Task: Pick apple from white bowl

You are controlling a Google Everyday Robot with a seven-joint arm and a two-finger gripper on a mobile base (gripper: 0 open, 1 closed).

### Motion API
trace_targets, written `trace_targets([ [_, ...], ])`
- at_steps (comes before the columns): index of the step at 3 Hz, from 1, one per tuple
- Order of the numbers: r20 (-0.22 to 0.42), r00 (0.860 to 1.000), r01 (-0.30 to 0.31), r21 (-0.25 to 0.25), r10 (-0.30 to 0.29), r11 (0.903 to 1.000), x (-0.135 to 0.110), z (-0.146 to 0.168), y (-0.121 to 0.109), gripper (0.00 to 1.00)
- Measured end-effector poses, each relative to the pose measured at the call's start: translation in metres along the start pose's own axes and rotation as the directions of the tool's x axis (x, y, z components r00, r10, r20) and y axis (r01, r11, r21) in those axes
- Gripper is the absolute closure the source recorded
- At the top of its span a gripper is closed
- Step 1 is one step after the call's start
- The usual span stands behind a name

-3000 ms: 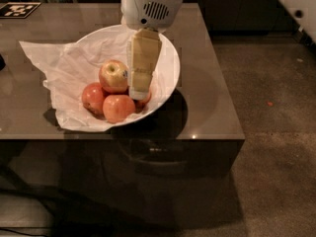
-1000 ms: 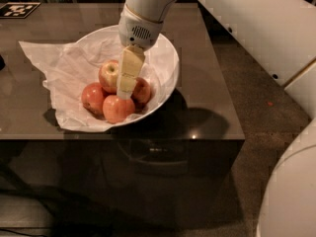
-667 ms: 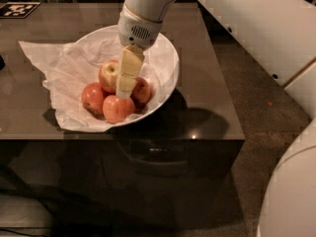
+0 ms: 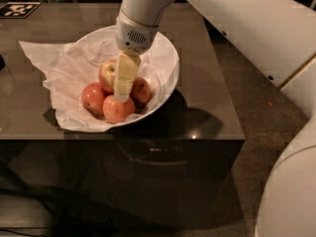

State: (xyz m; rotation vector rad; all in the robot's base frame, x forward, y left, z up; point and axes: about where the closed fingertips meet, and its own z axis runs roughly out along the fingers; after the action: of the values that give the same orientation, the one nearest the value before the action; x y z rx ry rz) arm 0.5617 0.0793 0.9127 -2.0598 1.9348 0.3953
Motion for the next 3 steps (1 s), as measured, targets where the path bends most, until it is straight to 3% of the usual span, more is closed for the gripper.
trace_targets([
  [3, 0.000, 1.000, 0.000, 0.000, 0.000, 1.0000, 0.0000, 0.0000, 0.0000, 0.66],
])
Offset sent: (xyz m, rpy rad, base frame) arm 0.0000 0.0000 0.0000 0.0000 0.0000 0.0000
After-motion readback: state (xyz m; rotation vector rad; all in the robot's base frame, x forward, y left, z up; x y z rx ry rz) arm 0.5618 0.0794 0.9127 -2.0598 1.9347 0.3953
